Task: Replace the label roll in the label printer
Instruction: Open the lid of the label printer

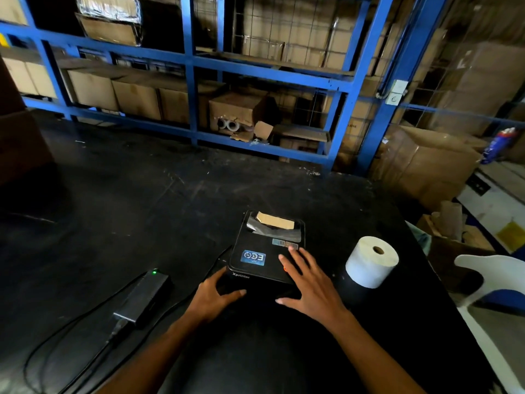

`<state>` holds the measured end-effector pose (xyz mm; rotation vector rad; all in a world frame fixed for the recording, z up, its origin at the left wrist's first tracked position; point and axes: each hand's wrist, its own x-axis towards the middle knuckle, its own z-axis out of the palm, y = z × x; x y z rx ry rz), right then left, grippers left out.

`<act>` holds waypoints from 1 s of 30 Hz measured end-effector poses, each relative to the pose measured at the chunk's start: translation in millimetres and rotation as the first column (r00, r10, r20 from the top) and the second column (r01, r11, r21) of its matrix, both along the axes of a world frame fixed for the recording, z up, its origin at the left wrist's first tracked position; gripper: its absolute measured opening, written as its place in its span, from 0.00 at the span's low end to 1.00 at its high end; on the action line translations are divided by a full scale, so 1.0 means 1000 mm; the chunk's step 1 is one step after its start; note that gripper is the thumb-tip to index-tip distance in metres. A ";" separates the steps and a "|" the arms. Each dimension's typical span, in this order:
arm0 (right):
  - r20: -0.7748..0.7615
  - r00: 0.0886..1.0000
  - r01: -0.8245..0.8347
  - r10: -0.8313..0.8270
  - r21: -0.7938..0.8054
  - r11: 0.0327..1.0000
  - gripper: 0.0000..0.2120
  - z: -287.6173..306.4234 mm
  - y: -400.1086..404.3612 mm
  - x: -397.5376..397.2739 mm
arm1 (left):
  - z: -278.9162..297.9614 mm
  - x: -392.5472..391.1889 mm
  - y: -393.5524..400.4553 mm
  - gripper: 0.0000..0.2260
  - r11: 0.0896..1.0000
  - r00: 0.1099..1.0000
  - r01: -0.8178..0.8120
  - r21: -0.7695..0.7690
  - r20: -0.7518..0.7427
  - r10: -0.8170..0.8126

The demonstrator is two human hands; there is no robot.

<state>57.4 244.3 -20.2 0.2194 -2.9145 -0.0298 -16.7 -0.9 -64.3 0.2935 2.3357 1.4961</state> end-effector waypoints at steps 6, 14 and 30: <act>-0.165 0.982 -0.068 0.095 0.159 0.985 0.44 -0.009 0.000 0.002 | -0.009 0.004 0.006 0.36 0.988 0.992 -0.107 0.113 0.073 0.099; -0.169 0.975 -0.104 0.146 0.239 0.966 0.43 -0.012 -0.004 0.003 | -0.028 -0.001 0.012 0.31 0.898 0.934 -0.270 0.348 0.320 0.157; -0.216 0.957 -0.140 0.191 0.231 0.963 0.40 -0.016 -0.003 0.006 | -0.022 -0.005 0.021 0.35 0.877 0.917 -0.311 0.365 0.357 0.177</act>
